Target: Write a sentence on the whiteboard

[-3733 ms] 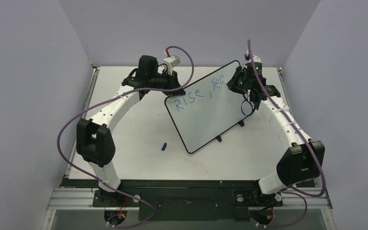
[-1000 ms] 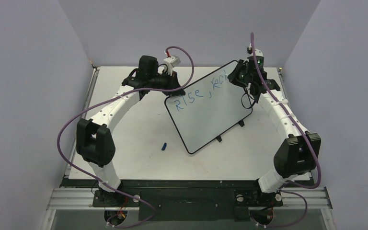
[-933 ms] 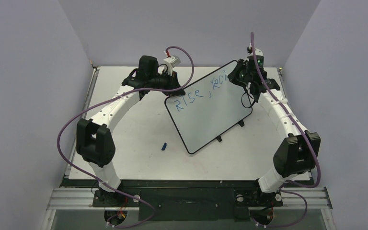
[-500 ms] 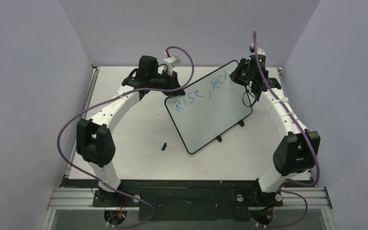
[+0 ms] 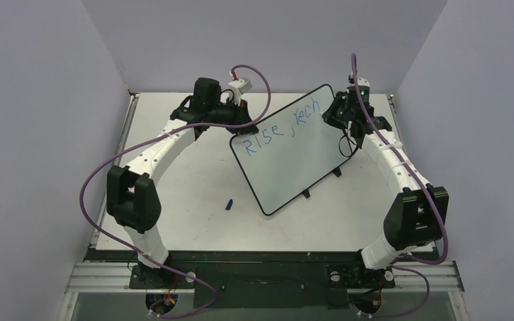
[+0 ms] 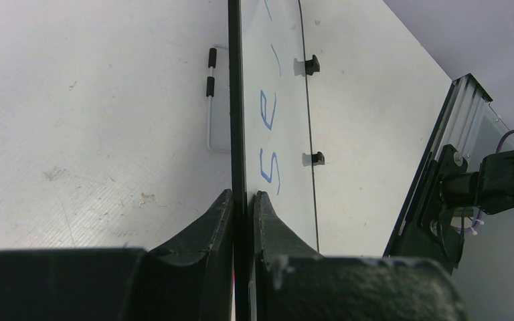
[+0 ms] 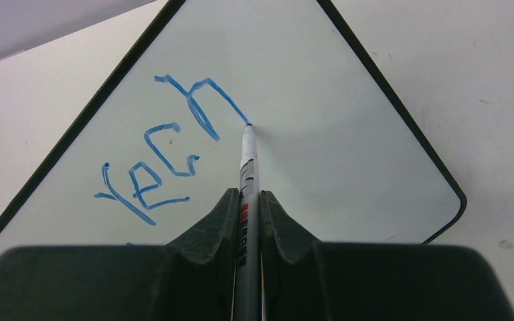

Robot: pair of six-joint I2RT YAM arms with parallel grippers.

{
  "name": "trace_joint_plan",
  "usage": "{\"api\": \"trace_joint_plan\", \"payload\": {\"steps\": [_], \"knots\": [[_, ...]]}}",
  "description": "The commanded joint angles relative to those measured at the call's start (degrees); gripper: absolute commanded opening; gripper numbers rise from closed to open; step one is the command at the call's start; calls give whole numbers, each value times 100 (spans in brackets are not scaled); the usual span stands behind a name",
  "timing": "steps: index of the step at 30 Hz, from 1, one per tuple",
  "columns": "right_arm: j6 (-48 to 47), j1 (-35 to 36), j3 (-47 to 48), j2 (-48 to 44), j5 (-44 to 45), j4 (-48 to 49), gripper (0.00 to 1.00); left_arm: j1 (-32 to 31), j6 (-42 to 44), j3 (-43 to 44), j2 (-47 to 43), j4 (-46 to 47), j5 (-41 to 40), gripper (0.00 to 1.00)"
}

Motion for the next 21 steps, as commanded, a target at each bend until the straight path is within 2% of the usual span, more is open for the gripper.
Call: {"api": "trace_joint_plan", "payload": {"steps": [1, 13, 21], "knots": [[-14, -22, -182, -378, 34, 43, 0, -44, 482, 49, -370, 369, 89, 0], [-81, 15, -225, -1244, 114, -311, 0, -44, 483, 25, -391, 392, 27, 0], [-221, 445, -746, -1985, 128, -448, 0, -46, 488, -88, -487, 495, -23, 0]]}}
